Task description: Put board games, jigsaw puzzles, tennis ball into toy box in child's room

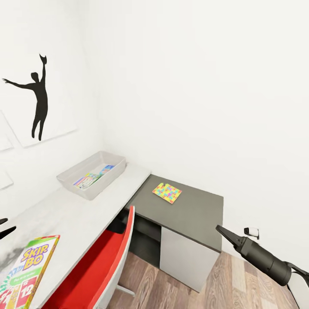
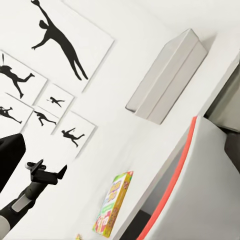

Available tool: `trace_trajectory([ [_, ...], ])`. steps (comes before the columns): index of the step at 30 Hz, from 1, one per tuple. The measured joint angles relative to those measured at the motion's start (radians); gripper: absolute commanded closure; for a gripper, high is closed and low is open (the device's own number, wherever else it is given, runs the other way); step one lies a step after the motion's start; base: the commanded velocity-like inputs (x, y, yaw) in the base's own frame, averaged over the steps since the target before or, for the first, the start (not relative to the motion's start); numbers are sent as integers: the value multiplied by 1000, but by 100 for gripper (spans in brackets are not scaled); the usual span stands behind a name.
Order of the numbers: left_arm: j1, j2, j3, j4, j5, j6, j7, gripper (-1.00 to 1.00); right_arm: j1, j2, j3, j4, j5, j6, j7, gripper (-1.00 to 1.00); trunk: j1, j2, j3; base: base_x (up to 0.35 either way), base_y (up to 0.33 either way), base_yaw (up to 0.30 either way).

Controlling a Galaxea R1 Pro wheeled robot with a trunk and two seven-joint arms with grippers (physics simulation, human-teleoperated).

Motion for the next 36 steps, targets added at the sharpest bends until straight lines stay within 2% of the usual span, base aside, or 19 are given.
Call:
trace_trajectory([
  [36,0,-1,-1,0,0,0,0,-100,0,0,0,-1,0,-1,0,-100,0,0,49,-15,9,181],
])
